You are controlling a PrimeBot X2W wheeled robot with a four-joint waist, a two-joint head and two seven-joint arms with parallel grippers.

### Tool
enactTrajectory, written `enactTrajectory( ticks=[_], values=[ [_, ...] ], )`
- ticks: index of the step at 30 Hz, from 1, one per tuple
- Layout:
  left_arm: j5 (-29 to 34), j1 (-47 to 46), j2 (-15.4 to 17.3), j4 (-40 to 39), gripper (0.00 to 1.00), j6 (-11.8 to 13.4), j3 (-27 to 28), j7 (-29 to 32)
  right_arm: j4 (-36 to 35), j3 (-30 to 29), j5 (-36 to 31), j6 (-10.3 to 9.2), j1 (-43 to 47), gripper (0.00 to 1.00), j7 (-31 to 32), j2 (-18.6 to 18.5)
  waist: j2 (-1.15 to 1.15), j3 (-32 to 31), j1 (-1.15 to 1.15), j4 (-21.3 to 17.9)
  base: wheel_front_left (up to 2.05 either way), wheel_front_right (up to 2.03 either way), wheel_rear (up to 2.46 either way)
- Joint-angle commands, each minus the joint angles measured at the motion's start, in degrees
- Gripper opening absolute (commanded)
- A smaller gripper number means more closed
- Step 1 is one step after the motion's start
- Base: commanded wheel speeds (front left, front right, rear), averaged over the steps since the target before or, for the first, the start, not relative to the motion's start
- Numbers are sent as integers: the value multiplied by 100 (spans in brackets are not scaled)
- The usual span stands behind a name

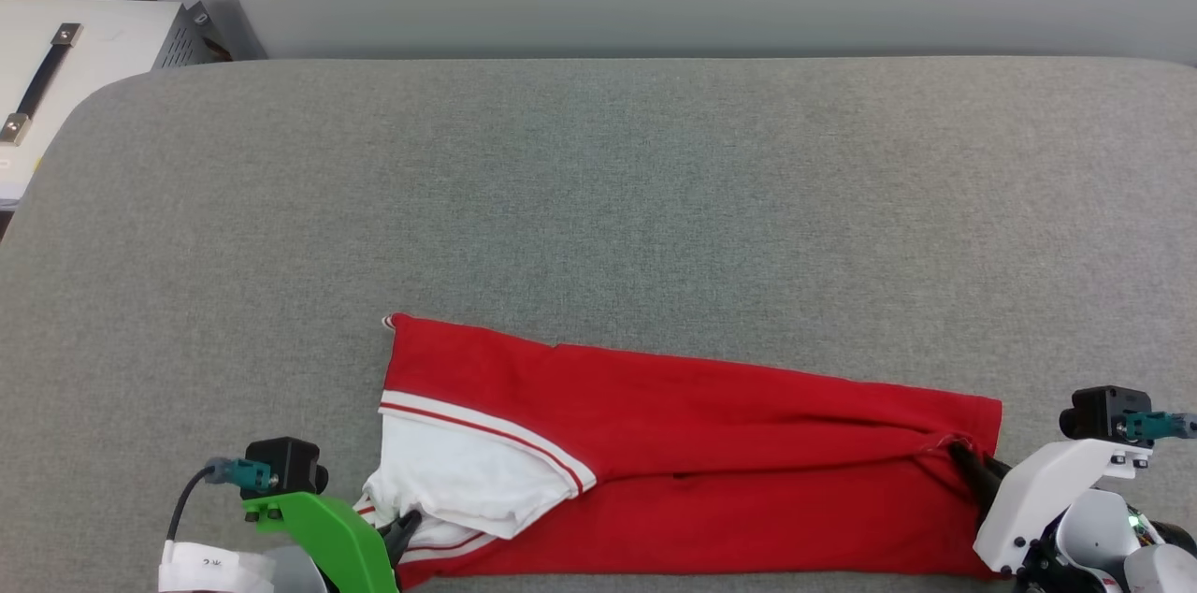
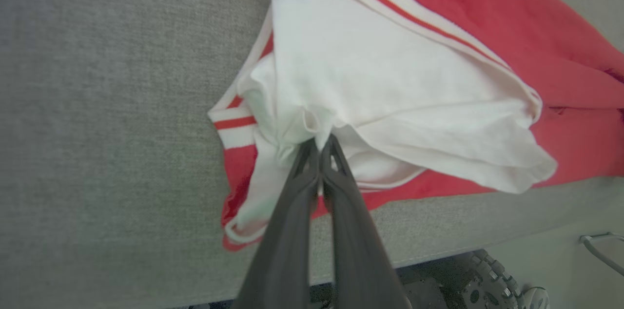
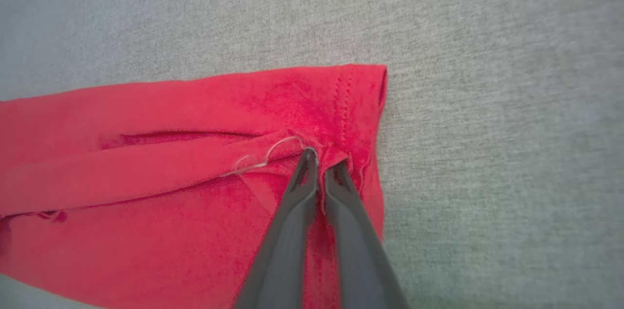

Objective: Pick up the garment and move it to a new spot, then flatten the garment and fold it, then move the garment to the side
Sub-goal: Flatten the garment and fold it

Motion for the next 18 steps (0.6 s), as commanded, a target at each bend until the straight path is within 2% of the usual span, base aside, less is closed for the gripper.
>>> enactTrajectory(
  ticks=[1,6,10,15,18],
  values=[
    [-4,-64,-87,124,100,-87,23,-94,51,41,9,-4,97,100,-104,27,0,-11,0,-1,0,0,0],
    [81,-214,-242,411,100,-281,36,-303,-22,43,4,-4,82,100,-576,64,0,-108,0,-30,0,0,0],
    [223,-264,-220,410,100,-275,117,-579,-196,27,11,-4,118,100,-778,38,0,-219,0,-46,0,0,0],
    [422,-249,-122,178,100,-73,283,-984,-639,-109,36,-4,260,100,-752,-13,0,-351,0,-52,0,0,0],
    [591,-230,-41,-39,100,103,361,-1217,-913,-289,31,-4,384,100,-461,-35,0,-398,0,-60,0,0,0]
  ],
)
